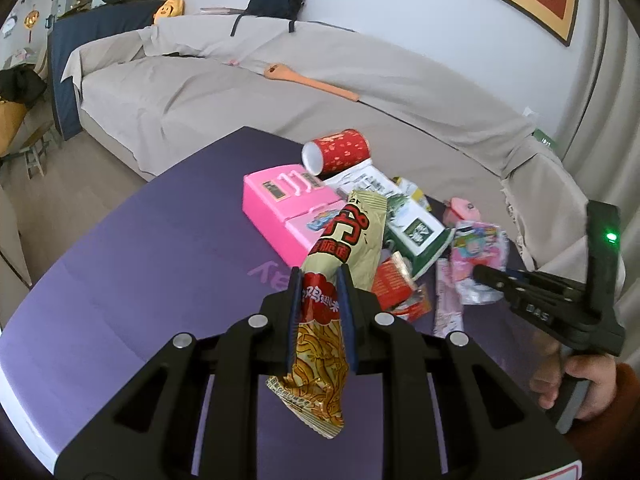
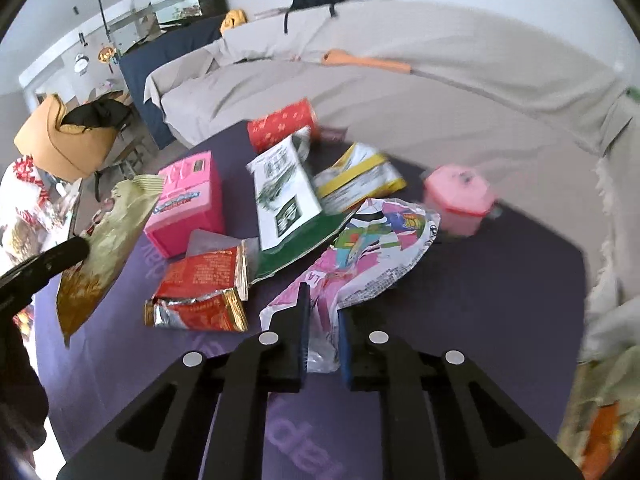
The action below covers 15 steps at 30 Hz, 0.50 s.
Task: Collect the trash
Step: 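Carry the yellow chip bag and pink wrapper over the trash bin with both grippers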
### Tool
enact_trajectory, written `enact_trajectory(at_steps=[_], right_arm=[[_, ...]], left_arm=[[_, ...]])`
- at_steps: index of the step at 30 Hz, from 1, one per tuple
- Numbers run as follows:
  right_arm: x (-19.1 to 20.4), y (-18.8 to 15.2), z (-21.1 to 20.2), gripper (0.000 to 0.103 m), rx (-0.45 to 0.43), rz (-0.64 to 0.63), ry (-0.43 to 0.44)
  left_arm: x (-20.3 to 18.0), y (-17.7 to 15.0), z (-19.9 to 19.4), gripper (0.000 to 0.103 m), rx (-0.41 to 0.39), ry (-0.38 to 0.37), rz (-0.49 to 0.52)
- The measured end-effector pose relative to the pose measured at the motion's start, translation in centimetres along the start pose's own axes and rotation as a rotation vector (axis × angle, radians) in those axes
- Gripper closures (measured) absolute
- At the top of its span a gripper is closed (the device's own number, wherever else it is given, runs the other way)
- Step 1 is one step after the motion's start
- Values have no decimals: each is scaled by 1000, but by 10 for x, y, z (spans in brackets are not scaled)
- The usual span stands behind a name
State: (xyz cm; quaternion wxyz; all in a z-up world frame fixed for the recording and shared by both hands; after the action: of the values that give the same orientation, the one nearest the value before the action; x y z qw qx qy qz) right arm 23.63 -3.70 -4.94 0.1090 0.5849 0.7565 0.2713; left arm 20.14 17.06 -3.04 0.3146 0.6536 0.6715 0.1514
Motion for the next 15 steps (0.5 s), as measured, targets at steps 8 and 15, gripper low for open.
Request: enact_trajectory(at_steps=[8, 15], right_arm=[[-30, -6, -73, 90, -93, -22, -25], [-64, -22, -137, 90, -183, -20, -81]], left_arm=[[-42, 3, -14, 86, -38, -49, 45], [-99, 16, -34, 86, -86, -99, 102]])
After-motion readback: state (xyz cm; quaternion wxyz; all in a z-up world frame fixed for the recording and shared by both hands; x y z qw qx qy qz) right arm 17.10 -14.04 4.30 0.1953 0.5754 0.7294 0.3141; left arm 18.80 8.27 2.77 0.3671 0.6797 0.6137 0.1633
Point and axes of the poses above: each gripper's, at about its wrist camera, not at the fingertips, and z roughly the way its jaws point, x to its left, y to its top, the point moved 3 cm from there along z, roughly the way its jaws point, and after that the axes turned 8 degrees about x, right-handed, at the moved point
